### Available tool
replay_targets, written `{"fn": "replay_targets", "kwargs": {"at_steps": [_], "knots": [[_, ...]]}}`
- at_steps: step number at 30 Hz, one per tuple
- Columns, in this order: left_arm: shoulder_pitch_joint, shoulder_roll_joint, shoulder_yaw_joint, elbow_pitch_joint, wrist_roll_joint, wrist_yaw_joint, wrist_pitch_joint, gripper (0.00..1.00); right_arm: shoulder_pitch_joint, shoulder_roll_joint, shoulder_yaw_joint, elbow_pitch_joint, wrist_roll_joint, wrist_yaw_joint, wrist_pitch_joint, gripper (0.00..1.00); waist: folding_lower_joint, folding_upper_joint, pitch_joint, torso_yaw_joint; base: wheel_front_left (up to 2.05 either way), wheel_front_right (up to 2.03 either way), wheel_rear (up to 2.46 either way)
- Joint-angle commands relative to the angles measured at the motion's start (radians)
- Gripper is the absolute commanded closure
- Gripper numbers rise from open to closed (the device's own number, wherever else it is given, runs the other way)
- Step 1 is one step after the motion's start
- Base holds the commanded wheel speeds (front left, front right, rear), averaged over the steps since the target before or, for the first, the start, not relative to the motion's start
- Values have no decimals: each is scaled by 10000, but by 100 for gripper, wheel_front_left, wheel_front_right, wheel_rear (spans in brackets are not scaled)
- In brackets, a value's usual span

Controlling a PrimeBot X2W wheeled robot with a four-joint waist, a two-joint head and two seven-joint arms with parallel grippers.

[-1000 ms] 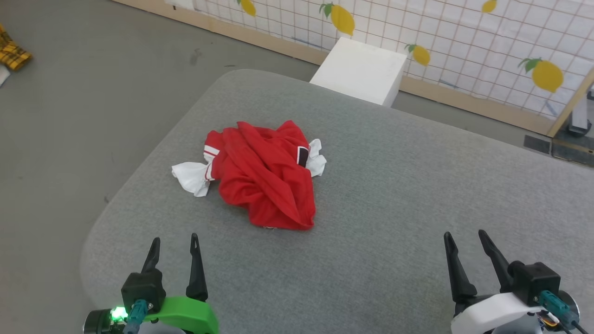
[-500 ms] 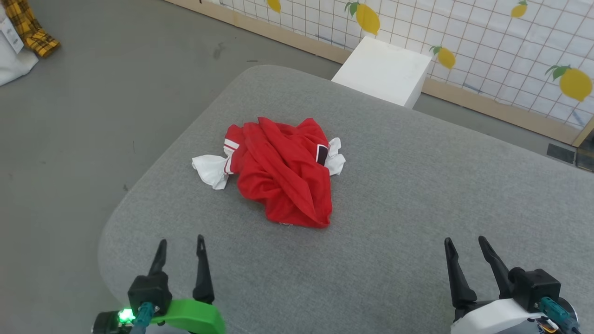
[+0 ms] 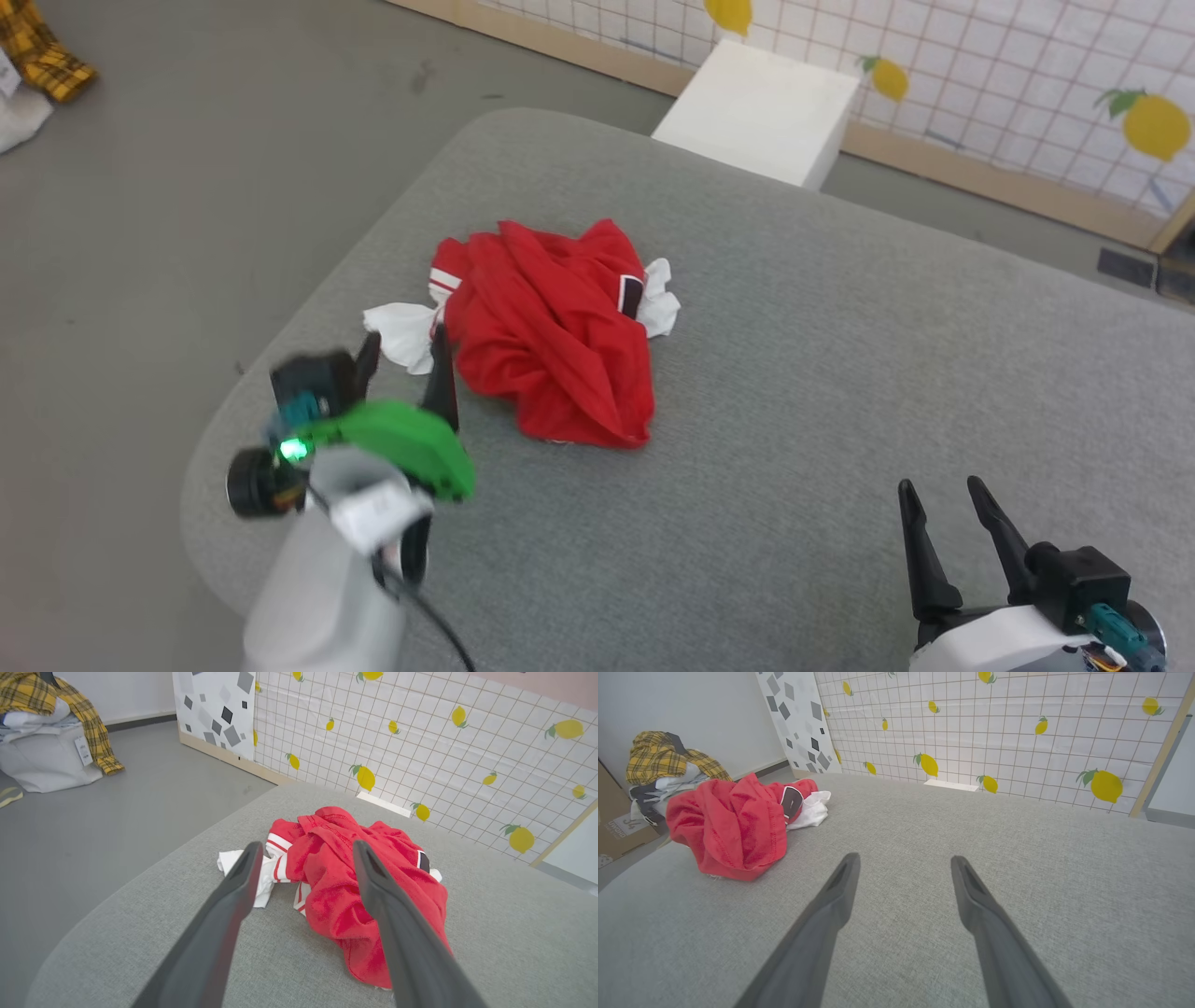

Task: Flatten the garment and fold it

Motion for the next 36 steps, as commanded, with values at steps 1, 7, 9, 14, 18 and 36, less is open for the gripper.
{"fn": "replay_targets", "kwargs": {"at_steps": [1,7,9,14,18,36], "knots": [[-640,-25,98,377,-286,-32,279,0,-41,-1,-19,-14,-115,-15,-69,0,0,0,373,-411,0,0,0],[-2645,-1,428,2417,-1077,71,1966,0,-140,-1,-161,-353,-546,-15,152,0,0,0,1109,-1283,0,0,0],[-3044,59,489,3125,-1223,252,2781,0,-131,-1,-236,-503,-640,-15,237,0,0,0,1318,-1536,0,0,0],[-3612,116,459,4557,-1374,939,4815,0,-47,-1,-457,-908,-863,-15,426,0,0,0,1765,-1884,0,0,0],[-3725,90,354,5094,-1458,1191,5636,0,-34,-18,-578,-1194,-933,-15,519,0,0,0,2005,-1879,0,0,0],[-4415,314,12,4248,-2190,654,2577,100,60,-16,-272,-1010,-886,-15,551,0,0,0,1172,-1306,0,0,0]]}}
